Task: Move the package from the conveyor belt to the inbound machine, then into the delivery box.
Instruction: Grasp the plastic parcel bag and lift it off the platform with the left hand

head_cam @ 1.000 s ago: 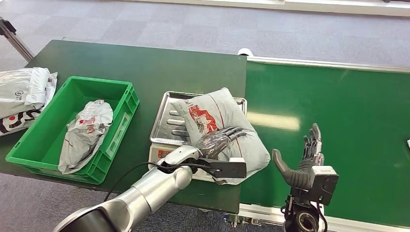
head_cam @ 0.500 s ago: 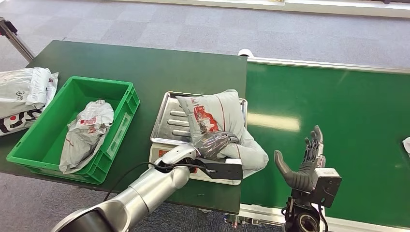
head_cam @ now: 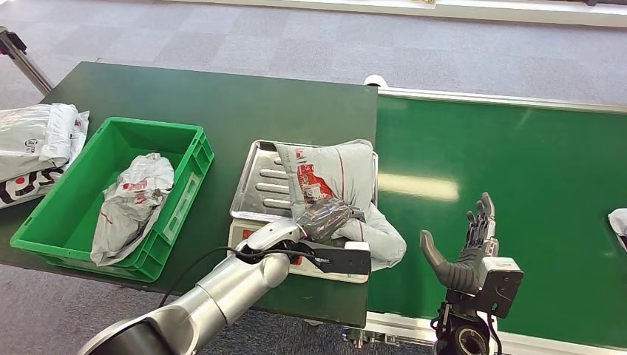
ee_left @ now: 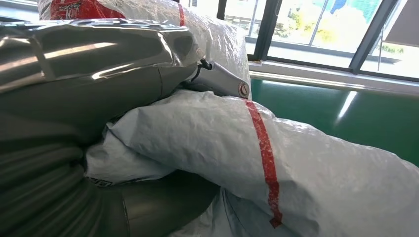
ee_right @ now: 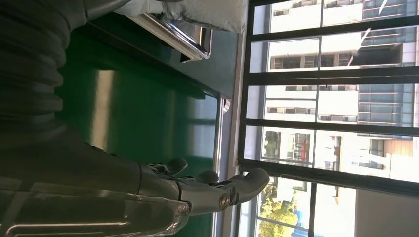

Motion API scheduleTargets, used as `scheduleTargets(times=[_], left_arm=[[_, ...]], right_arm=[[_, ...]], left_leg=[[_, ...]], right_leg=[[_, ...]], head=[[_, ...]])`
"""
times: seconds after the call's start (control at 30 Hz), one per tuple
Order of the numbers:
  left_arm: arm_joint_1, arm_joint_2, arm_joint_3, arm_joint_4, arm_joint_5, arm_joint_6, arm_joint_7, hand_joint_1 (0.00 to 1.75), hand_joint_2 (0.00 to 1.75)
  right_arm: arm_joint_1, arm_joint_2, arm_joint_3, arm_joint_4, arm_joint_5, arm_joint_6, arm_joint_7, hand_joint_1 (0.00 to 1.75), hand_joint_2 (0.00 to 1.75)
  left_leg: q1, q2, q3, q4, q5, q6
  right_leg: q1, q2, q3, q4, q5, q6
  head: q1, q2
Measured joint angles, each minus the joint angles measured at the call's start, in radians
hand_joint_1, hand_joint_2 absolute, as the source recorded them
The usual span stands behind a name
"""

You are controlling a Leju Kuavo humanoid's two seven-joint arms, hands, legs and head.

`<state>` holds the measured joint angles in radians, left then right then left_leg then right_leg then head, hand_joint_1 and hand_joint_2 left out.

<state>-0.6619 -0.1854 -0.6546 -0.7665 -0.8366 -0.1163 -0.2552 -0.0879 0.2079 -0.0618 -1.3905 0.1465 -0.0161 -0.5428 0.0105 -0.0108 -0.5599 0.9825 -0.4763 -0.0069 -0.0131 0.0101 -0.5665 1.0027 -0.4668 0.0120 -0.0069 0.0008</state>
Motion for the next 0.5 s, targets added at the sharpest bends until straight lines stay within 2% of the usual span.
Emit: scheduleTargets(times=[0.1, 0.33, 0.4, 0.5], left_arm=[[0.001, 0.000, 0.000, -0.002, 0.009, -0.008, -0.019, 1.75, 1.75], [0.071, 0.028, 0.004, -0.108, 0.160, -0.070, -0.202, 1.75, 1.75], [0.101, 0.037, 0.012, -0.156, 0.211, -0.038, -0.249, 1.75, 1.75], [0.148, 0.044, 0.052, -0.246, 0.300, 0.068, -0.337, 1.75, 1.75]], right_arm=[[0.000, 0.000, 0.000, 0.000, -0.001, 0.001, 0.000, 0.00, 1.75], [-0.001, 0.000, 0.006, 0.000, -0.019, 0.011, 0.001, 0.00, 1.75], [-0.002, 0.000, 0.012, 0.000, -0.023, 0.013, 0.002, 0.00, 1.75], [-0.002, 0.000, 0.021, 0.000, -0.042, 0.017, 0.000, 0.00, 1.75]], left_leg=[[0.000, 0.000, 0.000, 0.000, 0.000, 0.000], [0.000, 0.000, -0.002, 0.000, 0.000, 0.000], [0.000, 0.000, -0.004, 0.000, 0.000, 0.000], [0.000, 0.000, -0.006, 0.000, 0.000, 0.000]], right_leg=[[0.000, 0.000, 0.000, 0.000, 0.000, 0.000], [0.000, -0.001, -0.002, 0.000, 0.000, 0.000], [0.000, 0.000, -0.003, 0.000, 0.000, 0.000], [0.000, 0.000, -0.006, 0.000, 0.000, 0.000]], head=[[0.000, 0.000], [0.000, 0.000], [0.000, 0.000], [0.000, 0.000]])
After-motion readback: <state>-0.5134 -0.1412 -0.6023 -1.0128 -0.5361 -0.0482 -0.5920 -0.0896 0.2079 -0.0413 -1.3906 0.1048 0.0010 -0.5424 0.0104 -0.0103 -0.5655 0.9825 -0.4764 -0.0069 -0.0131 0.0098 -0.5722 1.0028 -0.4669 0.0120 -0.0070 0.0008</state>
